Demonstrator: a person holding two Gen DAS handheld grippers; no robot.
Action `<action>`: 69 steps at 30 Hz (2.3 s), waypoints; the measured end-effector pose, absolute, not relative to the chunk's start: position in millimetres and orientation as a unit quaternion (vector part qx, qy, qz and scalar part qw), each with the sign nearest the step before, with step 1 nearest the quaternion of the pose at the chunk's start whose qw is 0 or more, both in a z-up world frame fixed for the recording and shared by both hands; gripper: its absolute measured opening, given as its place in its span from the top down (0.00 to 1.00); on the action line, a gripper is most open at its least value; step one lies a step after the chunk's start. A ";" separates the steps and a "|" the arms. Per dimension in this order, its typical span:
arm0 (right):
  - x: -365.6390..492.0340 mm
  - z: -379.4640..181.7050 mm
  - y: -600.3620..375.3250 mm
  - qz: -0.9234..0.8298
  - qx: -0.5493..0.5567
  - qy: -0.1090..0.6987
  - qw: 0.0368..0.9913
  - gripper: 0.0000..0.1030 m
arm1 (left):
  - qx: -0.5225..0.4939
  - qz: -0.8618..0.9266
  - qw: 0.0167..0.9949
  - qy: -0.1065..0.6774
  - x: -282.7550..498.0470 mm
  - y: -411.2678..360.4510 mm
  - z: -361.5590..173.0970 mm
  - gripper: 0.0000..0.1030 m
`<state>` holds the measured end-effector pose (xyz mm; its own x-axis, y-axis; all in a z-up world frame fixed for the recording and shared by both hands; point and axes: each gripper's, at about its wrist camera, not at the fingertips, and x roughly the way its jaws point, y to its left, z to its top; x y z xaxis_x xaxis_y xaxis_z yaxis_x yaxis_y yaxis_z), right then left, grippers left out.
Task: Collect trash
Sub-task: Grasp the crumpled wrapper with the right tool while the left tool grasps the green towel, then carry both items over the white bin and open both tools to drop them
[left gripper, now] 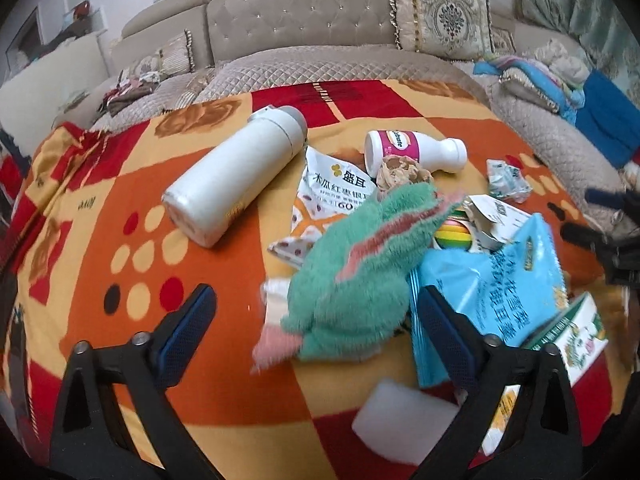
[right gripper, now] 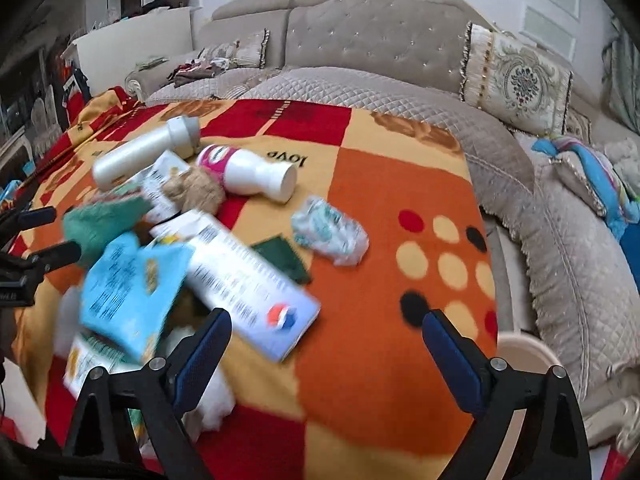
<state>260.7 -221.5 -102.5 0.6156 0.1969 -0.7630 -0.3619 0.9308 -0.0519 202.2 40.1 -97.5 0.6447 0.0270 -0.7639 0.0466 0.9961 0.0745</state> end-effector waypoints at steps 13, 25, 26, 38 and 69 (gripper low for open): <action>358.4 -136.5 -210.4 0.155 -0.050 0.459 0.874 0.63 | 0.036 -0.027 0.898 0.437 210.6 33.2 -99.8 0.56; 279.3 -91.7 -255.5 0.165 -0.005 0.398 0.902 0.78 | -0.041 -0.074 0.910 0.407 167.5 42.6 -38.8 0.58; 273.1 -89.3 -259.9 0.165 -0.002 0.396 0.903 0.78 | -0.040 -0.082 0.909 0.406 163.9 36.1 -35.9 0.58; 187.5 -98.1 -370.7 0.079 0.022 0.409 0.909 0.78 | -0.011 -0.211 0.886 0.412 137.6 -116.6 -25.8 0.58; 157.0 -156.7 -490.1 -0.020 0.104 0.452 0.886 0.38 | -0.053 -0.278 0.846 0.452 175.0 -258.0 -68.7 0.39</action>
